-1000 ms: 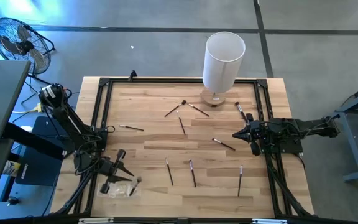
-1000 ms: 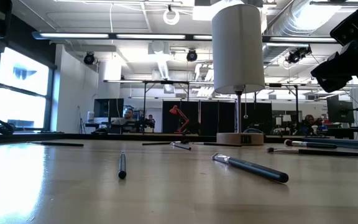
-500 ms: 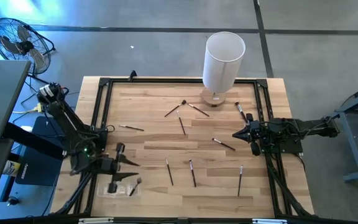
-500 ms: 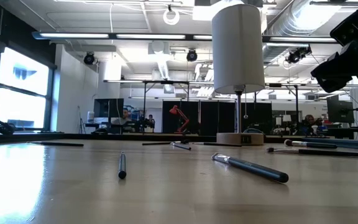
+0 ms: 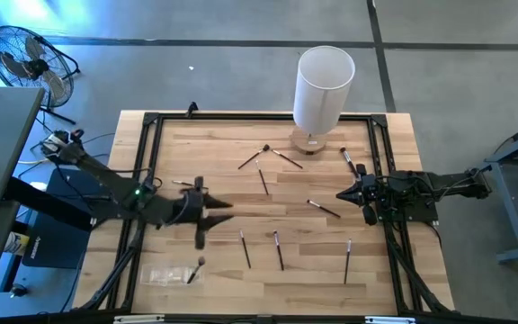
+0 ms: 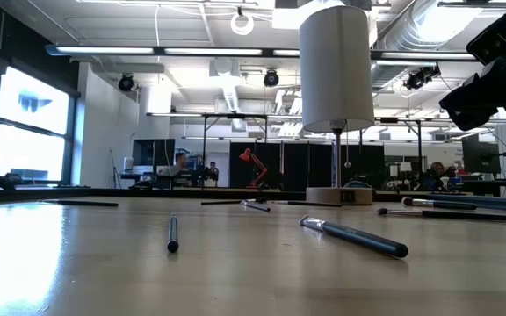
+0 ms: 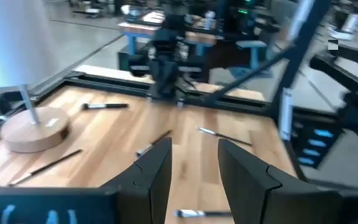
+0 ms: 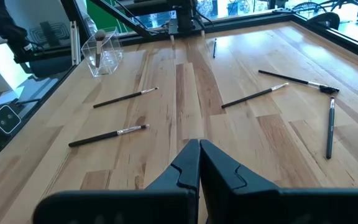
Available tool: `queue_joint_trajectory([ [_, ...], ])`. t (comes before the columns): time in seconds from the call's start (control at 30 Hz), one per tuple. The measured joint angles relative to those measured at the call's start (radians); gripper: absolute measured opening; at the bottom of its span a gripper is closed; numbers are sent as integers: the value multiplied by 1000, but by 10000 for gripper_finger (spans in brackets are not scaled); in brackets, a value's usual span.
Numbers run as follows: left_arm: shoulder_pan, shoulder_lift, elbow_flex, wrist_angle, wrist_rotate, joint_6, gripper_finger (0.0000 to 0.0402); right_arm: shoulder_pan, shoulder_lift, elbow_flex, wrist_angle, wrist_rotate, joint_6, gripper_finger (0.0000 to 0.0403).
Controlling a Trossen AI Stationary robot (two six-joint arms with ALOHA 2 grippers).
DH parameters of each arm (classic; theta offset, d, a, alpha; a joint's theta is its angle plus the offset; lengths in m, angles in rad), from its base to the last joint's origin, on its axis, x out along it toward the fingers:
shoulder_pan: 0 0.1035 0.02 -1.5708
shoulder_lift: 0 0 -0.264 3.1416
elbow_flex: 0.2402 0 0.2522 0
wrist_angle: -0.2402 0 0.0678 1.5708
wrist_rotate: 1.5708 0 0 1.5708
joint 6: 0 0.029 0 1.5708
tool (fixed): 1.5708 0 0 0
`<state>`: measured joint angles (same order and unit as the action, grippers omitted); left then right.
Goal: Put items in baskets/containers
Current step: Put the black eyeshadow brush into the transparent organizer
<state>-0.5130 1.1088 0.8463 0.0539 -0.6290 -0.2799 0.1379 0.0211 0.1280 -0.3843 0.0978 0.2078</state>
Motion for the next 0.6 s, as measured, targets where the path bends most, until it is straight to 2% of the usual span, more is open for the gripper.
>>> queue_joint_trajectory([
  [0.23,180,81,6,-2,52,-130,129,0,0,0,0,0,0,5],
  [0.4,287,139,6,-5,143,-270,129,0,0,0,0,0,0,5],
  [0.6,374,195,6,-9,239,-367,129,0,0,0,0,0,0,5],
])
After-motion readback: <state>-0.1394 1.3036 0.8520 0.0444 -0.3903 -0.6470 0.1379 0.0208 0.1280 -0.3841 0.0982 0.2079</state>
